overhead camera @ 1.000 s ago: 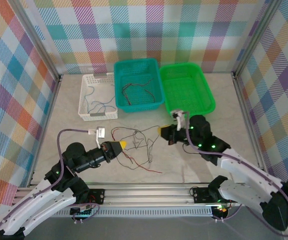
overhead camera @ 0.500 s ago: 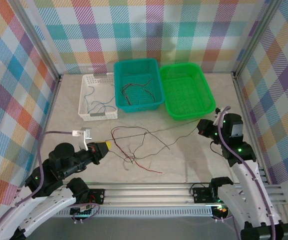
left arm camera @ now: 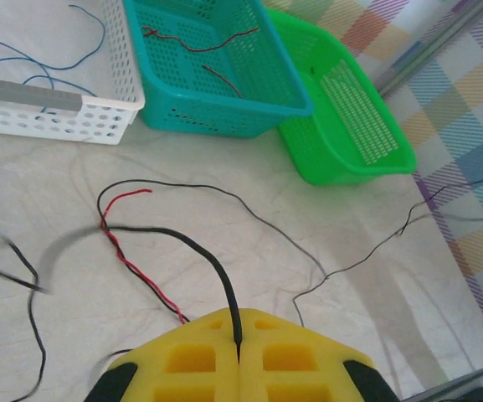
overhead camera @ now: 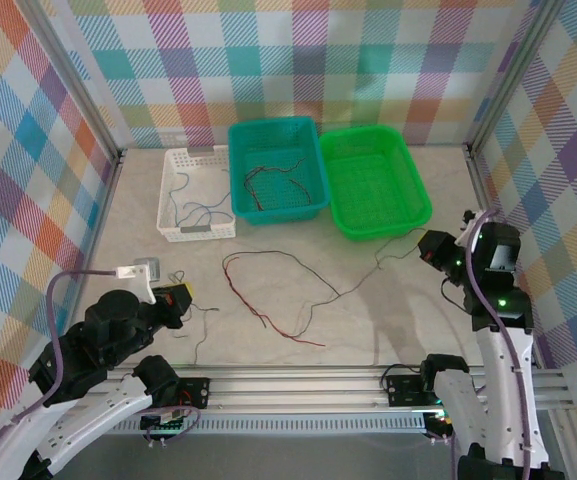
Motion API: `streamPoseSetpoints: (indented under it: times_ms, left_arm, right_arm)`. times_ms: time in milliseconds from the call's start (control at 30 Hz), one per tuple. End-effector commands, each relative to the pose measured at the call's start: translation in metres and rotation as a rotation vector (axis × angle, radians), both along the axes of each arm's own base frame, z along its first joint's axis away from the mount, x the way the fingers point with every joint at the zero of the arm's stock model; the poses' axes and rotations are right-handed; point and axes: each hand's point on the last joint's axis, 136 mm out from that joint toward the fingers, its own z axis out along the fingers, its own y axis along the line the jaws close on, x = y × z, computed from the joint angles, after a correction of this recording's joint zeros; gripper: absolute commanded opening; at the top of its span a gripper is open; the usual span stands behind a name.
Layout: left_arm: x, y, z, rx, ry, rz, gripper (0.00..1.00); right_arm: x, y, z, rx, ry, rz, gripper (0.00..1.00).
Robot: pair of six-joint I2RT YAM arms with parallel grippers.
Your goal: Untangle the cables
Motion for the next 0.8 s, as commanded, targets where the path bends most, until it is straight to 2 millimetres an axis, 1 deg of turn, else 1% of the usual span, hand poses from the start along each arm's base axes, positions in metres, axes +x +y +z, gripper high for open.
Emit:
streamPoseSetpoints:
  times_ms: [0,33,167,233,333,433,533,600,667,767]
  left_arm:
    - [0.006,-0.002,0.003,0.009,-0.011,0.01,0.0]
    - [0.008,-0.007,0.003,0.004,-0.008,-0.001,0.0]
    - [0.017,-0.023,0.006,-0.012,-0.013,-0.031,0.0]
    - [0.021,-0.029,0.006,-0.018,-0.016,-0.04,0.0]
    - [0.026,-0.038,0.005,-0.03,-0.016,-0.057,0.0]
    - [0.029,-0.048,0.0,-0.038,0.0,-0.077,0.0]
    - [0.032,-0.052,-0.007,-0.035,0.016,-0.081,0.0]
    - [0.032,-0.056,-0.011,-0.042,0.024,-0.09,0.0]
    - [0.032,-0.06,-0.014,-0.054,0.034,-0.1,0.0]
    - [0.033,-0.067,-0.019,-0.073,0.05,-0.119,0.0]
  right_arm:
    - [-0.009,0.013,0.072,0.02,-0.176,0.076,0.0]
    - [-0.012,0.015,0.092,0.015,-0.217,0.089,0.0]
    - [-0.016,0.024,0.154,0.016,-0.316,0.144,0.0]
    - [-0.013,0.029,0.181,0.037,-0.356,0.177,0.0]
    - [-0.006,0.034,0.214,0.068,-0.404,0.212,0.0]
    - [-0.002,0.039,0.248,0.084,-0.456,0.242,0.0]
    - [0.002,0.042,0.278,0.089,-0.492,0.269,0.0]
    - [0.005,0.047,0.293,0.088,-0.516,0.299,0.0]
    - [0.011,0.051,0.302,0.08,-0.527,0.316,0.0]
    - [0.026,0.055,0.308,0.069,-0.529,0.342,0.0]
